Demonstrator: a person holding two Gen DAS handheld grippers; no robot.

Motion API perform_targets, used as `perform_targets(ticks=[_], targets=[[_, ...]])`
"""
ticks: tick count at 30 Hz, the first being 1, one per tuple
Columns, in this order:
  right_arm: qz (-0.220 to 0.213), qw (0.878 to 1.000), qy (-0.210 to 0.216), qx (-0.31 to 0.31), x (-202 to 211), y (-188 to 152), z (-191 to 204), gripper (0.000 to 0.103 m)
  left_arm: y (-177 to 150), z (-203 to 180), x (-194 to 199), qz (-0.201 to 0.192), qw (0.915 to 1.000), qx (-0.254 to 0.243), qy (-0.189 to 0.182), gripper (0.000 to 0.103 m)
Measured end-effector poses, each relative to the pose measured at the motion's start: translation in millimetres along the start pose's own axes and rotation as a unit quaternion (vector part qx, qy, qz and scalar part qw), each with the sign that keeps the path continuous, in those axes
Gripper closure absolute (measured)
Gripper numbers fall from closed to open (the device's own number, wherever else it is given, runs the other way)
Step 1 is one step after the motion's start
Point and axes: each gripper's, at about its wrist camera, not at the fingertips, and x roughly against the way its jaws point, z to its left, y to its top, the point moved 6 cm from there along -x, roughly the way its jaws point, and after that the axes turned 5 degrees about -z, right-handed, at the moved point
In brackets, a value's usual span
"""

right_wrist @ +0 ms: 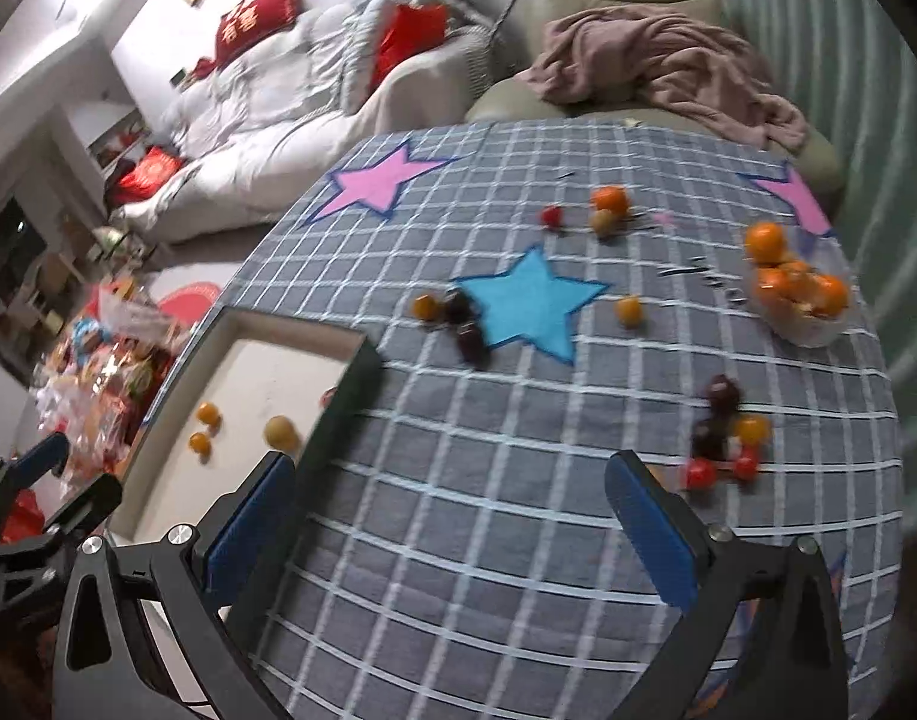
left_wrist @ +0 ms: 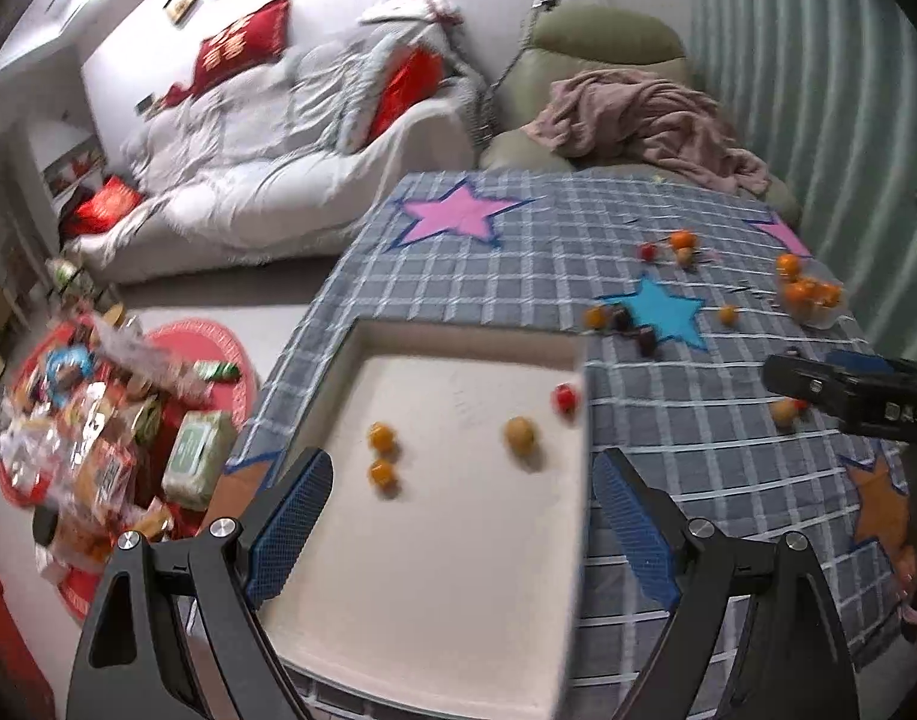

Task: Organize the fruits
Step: 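Move both open tools back over the fruits on the tablecloth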

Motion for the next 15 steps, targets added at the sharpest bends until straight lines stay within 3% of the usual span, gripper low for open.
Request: perform_targets(ticks=[8, 15], targets=[[-0.032, 0.999, -0.024, -0.014, 26.5, 1.7, -54.5, 0.000, 21.7, -68.3, 6.7, -0.005, 0.9989, -0.036, -0.030, 0.013], [-0.039, 0.997, -0.053, -0.044, 37.1, -15.7, -111.6, 0.000, 18.9, -123.3, -10.5, 0.006, 0.9961, -0.072, -0.051, 0.013]])
